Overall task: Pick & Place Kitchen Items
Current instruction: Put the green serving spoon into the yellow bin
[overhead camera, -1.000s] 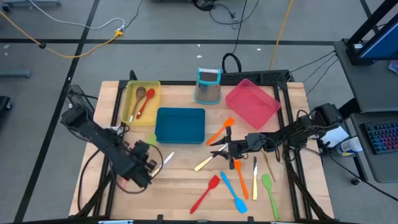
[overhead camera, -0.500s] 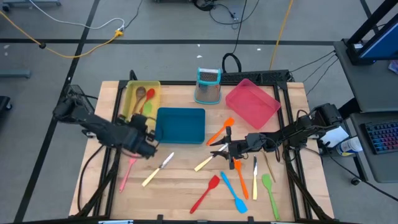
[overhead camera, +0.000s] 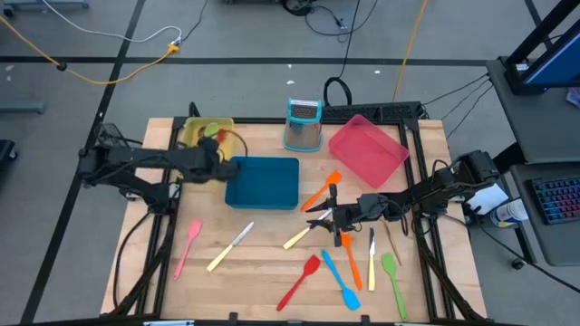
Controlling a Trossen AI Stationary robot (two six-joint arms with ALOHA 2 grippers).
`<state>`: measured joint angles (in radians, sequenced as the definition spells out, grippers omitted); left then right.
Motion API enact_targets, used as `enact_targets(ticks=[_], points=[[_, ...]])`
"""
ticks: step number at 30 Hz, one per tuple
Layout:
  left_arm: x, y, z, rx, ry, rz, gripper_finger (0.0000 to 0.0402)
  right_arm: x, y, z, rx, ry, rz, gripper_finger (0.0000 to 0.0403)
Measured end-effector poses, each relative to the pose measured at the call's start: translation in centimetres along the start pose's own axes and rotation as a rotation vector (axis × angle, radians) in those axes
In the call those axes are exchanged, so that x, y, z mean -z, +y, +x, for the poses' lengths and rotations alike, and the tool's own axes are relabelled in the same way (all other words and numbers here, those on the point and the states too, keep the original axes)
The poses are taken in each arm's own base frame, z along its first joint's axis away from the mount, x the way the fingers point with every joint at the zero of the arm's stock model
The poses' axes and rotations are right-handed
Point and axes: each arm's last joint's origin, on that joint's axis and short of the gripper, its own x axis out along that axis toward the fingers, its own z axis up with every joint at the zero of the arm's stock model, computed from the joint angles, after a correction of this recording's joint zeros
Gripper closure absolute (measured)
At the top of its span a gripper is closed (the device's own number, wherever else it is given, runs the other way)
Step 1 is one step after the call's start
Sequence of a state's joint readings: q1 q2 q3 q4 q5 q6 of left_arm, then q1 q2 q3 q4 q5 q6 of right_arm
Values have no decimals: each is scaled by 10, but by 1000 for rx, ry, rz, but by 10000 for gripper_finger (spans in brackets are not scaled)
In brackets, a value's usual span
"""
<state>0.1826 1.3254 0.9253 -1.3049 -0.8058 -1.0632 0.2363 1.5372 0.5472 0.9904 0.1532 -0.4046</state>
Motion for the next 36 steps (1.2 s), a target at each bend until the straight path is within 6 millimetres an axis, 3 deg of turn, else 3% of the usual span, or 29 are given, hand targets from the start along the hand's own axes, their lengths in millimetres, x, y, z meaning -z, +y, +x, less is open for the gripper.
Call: enact_targets(ticks=[8,14,26,36], points=[[-36,1,35,105,58,-53,353,0,0,0,0,0,0,273],[-51,3,59,95,76,-29,354,0,0,0,-1,1,0,273],[-52,0,107,28,269,-9,347,0,0,0,0,2,126,273],[-46,-11,128,42,378,64,346,0,0,0,1,2,213,273]])
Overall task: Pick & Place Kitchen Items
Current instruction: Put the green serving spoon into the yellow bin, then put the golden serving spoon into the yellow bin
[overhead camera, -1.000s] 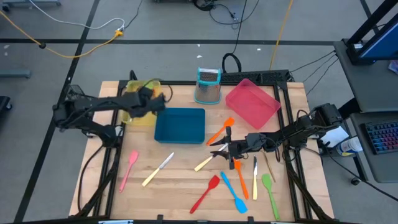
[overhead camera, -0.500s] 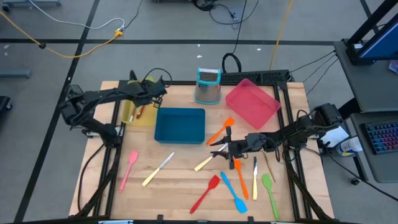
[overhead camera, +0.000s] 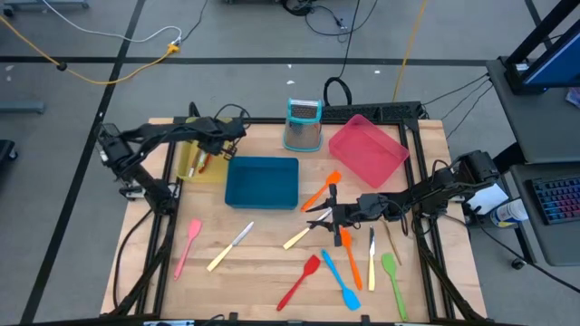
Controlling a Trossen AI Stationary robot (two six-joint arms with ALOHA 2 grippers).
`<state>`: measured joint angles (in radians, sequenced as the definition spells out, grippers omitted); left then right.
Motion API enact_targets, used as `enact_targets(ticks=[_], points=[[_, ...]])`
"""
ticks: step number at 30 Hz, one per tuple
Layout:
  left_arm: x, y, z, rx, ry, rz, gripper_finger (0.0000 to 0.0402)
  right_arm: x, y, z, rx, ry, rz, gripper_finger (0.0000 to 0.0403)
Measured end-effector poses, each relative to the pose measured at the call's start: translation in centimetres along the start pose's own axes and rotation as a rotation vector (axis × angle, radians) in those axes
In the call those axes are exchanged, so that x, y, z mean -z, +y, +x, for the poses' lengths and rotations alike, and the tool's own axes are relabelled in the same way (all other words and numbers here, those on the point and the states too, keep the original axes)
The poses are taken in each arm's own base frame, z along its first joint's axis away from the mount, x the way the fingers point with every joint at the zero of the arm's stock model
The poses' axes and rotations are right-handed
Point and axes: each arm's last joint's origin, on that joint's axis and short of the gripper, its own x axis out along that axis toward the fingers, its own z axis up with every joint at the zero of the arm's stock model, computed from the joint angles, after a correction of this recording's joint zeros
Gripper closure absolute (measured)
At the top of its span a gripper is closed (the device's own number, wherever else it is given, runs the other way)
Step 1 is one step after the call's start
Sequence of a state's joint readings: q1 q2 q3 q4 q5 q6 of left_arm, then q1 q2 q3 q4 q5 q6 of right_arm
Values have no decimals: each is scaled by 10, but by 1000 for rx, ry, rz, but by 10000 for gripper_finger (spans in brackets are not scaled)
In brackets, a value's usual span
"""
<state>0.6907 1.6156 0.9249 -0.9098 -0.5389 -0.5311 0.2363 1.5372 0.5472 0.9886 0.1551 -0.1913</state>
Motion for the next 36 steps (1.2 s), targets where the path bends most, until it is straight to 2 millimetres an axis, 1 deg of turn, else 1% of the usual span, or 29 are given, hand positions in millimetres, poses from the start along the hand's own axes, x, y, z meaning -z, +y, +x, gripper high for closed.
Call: enact_targets(ticks=[12,19,24,29,33,36], points=[[-1,0,2,-3,7,29,343,0,0,0,1,0,-39,273],[-1,1,2,-1,6,36,312,0,0,0,1,0,-38,273],[-4,-2,3,30,-16,63,291,0,0,0,1,0,-38,273],[-4,-2,2,33,-12,93,292,0,0,0,1,0,-38,273],[-1,2,-5,26,-30,99,293,0,0,0,0,2,-38,273],[-1,10,-17,30,-86,74,293,1,0,0,-1,7,-28,273]])
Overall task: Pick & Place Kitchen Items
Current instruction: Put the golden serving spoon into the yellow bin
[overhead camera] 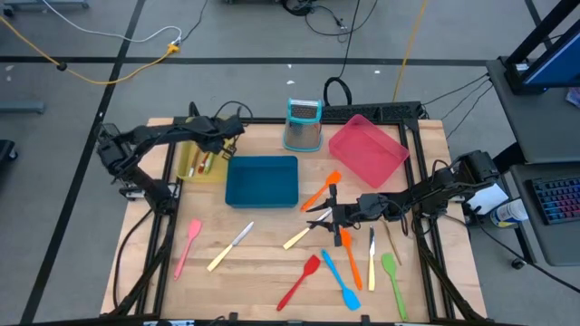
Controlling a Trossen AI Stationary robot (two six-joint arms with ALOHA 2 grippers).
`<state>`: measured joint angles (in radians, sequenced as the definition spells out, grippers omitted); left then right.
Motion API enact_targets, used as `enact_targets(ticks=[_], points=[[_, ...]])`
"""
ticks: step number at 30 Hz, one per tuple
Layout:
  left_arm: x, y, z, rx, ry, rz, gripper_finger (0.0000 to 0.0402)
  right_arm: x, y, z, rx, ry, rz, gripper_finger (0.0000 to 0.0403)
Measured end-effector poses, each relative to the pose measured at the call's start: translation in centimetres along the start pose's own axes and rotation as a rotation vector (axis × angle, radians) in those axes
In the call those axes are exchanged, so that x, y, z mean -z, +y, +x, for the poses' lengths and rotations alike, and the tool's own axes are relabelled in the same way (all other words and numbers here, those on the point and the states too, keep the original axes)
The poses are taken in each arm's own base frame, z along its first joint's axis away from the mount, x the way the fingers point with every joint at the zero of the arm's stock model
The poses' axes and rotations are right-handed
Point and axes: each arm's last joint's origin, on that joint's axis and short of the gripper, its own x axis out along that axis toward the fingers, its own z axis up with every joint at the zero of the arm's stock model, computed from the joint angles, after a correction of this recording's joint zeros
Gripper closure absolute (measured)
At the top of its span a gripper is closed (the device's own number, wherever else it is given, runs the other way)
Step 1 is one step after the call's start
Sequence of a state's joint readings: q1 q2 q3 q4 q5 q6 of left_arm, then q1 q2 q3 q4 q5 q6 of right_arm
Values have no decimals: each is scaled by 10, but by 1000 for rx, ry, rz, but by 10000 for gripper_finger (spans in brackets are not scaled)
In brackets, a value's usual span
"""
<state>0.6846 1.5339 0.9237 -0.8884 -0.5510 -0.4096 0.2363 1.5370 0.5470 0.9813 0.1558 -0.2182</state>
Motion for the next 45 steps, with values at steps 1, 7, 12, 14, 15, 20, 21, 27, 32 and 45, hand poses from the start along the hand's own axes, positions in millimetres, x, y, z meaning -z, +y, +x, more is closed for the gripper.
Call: enact_targets(ticks=[1,7,12,14,15,20,21,27,32,45], points=[[0,4,-6,9,-22,-4,293,0,0,0,0,0,13,273],[12,24,-52,99,-206,-86,293,4,1,0,-7,41,61,273],[34,35,-96,236,-389,-122,293,5,1,0,-8,53,105,273],[45,37,-111,300,-458,-106,293,5,1,0,-8,52,130,273],[50,37,-119,336,-491,-102,293,5,1,0,-8,53,146,273],[78,33,-146,489,-597,-14,293,6,1,0,-5,58,251,273],[83,31,-150,514,-610,13,293,6,1,0,-5,60,277,273],[107,8,-166,585,-655,175,293,9,12,-2,-15,113,349,273],[123,-17,-170,565,-670,242,293,6,22,-5,32,108,297,273],[140,-82,-164,465,-722,390,293,9,34,-9,28,157,373,273]])
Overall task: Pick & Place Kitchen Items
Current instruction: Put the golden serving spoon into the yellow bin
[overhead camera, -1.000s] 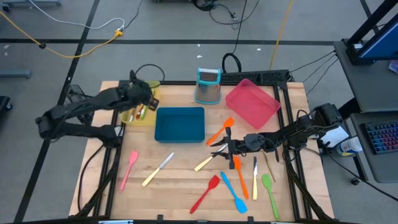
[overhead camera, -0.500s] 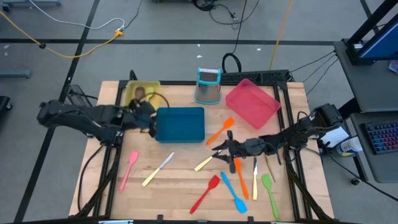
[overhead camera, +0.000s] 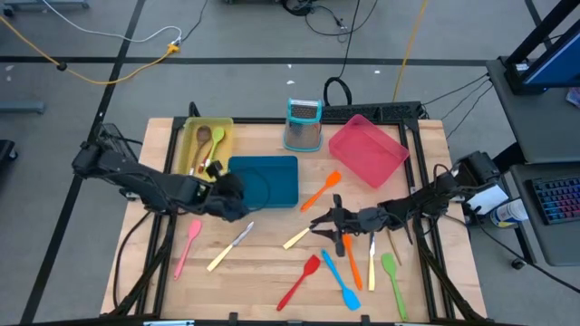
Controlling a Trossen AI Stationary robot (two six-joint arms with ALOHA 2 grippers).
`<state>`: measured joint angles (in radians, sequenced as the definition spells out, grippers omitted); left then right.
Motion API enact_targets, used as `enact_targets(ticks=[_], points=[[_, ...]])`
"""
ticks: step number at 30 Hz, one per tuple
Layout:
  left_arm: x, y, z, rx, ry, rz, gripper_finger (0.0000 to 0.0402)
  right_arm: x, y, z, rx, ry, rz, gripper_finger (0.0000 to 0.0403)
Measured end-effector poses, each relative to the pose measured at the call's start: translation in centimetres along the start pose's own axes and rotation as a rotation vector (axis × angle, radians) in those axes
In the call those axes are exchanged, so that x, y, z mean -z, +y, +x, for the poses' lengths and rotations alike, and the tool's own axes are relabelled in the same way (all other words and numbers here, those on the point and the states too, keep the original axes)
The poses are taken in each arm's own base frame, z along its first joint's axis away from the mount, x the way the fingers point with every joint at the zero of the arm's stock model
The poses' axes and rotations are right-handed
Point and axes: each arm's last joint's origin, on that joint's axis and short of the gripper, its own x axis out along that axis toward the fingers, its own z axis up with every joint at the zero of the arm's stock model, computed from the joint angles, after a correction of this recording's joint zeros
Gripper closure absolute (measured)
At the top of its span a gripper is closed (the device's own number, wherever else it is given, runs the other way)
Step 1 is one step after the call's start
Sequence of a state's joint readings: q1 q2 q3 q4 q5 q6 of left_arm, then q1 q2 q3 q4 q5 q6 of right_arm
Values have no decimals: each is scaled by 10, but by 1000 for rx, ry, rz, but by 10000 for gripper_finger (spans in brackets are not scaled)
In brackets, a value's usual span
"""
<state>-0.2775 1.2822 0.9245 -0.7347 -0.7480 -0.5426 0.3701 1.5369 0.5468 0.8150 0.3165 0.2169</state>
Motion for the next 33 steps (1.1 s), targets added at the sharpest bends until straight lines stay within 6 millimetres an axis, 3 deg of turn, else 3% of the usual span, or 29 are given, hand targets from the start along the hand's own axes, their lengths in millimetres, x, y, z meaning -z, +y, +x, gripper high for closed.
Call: enact_targets(ticks=[6,16,23,27,33], points=[[-2,-7,5,28,-6,59,293,9,7,-14,118,124,92,273],[-3,-7,5,30,-10,53,293,-3,9,-58,176,255,262,273],[-3,-7,5,30,-11,67,293,11,3,-91,228,564,523,273],[-3,-7,5,30,-11,66,293,23,-5,-110,385,776,705,273],[-3,-7,5,29,-12,67,293,33,-16,-130,607,961,800,273]])
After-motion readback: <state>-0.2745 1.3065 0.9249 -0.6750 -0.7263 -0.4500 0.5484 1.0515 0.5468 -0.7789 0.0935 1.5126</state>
